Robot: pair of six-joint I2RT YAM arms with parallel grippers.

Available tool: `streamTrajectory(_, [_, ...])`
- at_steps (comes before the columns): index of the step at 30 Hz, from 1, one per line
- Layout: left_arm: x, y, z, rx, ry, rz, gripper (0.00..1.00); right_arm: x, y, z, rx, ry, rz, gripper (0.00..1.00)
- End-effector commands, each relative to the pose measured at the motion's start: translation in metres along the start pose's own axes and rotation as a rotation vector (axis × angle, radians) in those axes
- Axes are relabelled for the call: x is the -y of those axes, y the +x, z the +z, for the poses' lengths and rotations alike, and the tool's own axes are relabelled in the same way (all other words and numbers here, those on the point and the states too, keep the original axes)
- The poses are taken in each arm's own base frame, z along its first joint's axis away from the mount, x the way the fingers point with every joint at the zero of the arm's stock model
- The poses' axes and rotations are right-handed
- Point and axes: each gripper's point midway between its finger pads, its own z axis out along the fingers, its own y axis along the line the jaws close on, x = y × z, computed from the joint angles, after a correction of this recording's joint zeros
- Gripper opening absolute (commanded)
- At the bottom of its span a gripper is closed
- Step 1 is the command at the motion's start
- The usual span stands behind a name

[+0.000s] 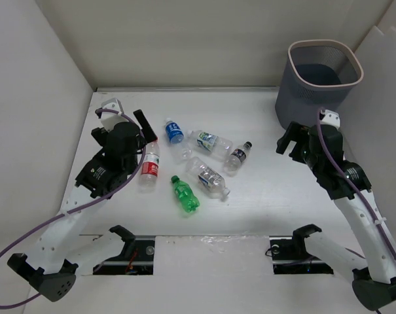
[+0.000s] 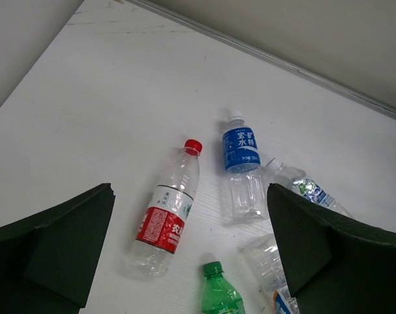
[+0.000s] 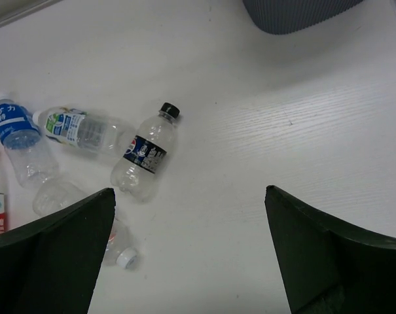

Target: Put the plastic bottles in the bin

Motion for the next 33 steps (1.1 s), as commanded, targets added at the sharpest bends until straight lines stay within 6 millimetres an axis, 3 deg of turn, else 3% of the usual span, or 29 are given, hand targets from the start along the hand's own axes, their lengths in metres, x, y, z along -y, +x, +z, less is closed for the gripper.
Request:
streamTrajectory(1, [0.004, -0.007, -0.001, 0.021, 0.022, -0.011, 1.00, -0.002, -0.018, 0.000, 0.073, 0.002, 0.037, 1.00])
streamTrajectory(7, [0.008, -0.007, -0.002, 0.016, 0.044, -0.008, 1.00, -0.016, -0.016, 0.013, 0.064, -0.055, 0.108, 1.00])
streamTrajectory(11, [0.011, -0.003, -0.001, 0.007, 0.065, 0.002, 1.00, -0.031, -0.002, 0.025, 0.003, -0.116, 0.108, 1.00])
streamTrajectory(17, [0.008, 0.022, 0.020, -0.058, -0.037, 0.051, 1.00, -0.036, -0.006, 0.023, 0.011, -0.141, 0.102, 1.00])
streamTrajectory(18, [0.004, 0.031, 0.026, -0.102, -0.075, 0.056, 1.00, -0.044, -0.009, 0.019, 0.022, -0.181, 0.089, 1.00])
streamTrajectory(20, [-0.004, 0.049, 0.058, -0.196, -0.153, 0.081, 1.00, -0.054, -0.017, 0.013, 0.054, -0.236, 0.073, 1.00])
streamTrajectory(22, [-0.003, 0.079, 0.079, -0.314, -0.161, 0.105, 1.00, -0.061, -0.022, 0.006, 0.076, -0.280, 0.066, 1.00])
streamTrajectory(24, [-0.008, 0.085, 0.095, -0.342, -0.161, 0.117, 1.00, -0.064, -0.023, 0.004, 0.088, -0.302, 0.058, 1.00])
streamTrajectory(26, [-0.014, 0.104, 0.111, -0.431, -0.147, 0.117, 1.00, -0.074, -0.022, 0.001, 0.079, -0.350, 0.053, 1.00])
streamTrajectory(27, [-0.014, 0.109, 0.117, -0.448, -0.138, 0.122, 1.00, -0.076, -0.023, 0.000, 0.084, -0.366, 0.043, 1.00])
streamTrajectory(29, [-0.016, 0.136, 0.126, -0.534, -0.124, 0.161, 1.00, -0.082, -0.021, 0.001, 0.070, -0.393, 0.039, 1.00])
streamTrajectory(33, [-0.018, 0.163, 0.137, -0.606, -0.128, 0.204, 1.00, -0.096, -0.020, -0.003, 0.070, -0.462, 0.032, 1.00])
